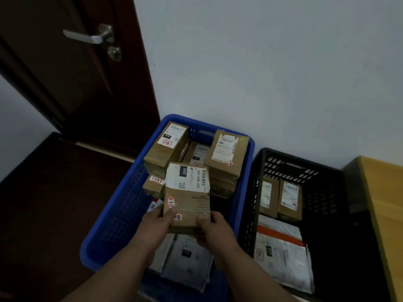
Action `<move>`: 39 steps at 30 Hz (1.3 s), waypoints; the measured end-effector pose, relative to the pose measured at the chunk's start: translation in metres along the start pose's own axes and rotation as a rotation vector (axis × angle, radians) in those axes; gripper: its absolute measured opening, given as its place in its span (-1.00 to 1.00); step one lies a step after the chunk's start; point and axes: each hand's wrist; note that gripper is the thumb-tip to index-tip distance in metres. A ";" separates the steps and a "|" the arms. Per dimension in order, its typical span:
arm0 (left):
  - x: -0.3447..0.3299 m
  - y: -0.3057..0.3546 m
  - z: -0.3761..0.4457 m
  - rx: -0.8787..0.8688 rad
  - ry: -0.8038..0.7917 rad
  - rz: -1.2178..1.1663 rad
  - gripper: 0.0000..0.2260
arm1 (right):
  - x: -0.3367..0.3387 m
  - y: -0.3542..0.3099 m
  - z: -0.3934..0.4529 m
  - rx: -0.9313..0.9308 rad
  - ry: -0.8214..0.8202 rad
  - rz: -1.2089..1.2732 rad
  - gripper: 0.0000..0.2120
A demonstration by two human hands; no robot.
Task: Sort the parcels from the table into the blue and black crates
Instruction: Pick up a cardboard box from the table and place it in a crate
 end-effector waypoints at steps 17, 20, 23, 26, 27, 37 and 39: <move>0.027 0.035 0.118 -0.273 0.114 0.515 -0.76 | -0.032 -0.031 0.110 0.049 0.126 0.134 -0.78; 0.028 0.041 0.142 -0.360 0.085 0.582 -0.70 | -0.036 -0.037 0.126 0.048 0.171 0.193 -0.82; 0.029 0.047 0.163 -0.335 0.032 0.551 -0.67 | -0.042 -0.039 0.146 0.041 0.235 0.234 -0.78; 0.032 0.047 0.185 -0.325 -0.044 0.547 -0.68 | -0.049 -0.040 0.165 0.040 0.293 0.279 -0.73; 0.032 0.046 0.192 -0.323 -0.064 0.547 -0.69 | -0.051 -0.039 0.172 0.035 0.316 0.291 -0.71; 0.013 0.034 0.224 -0.266 -0.159 0.534 -0.37 | -0.057 -0.041 0.228 -0.030 0.486 0.284 -0.79; 0.006 0.029 0.220 -0.284 -0.099 0.544 -0.34 | -0.056 -0.040 0.234 -0.022 0.500 0.308 -0.90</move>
Point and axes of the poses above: each hand's wrist, its own z-axis towards the middle knuckle, its own x-axis out of the back of the hand, y = z × x, and after that the axes turned 4 degrees about -y, right-handed
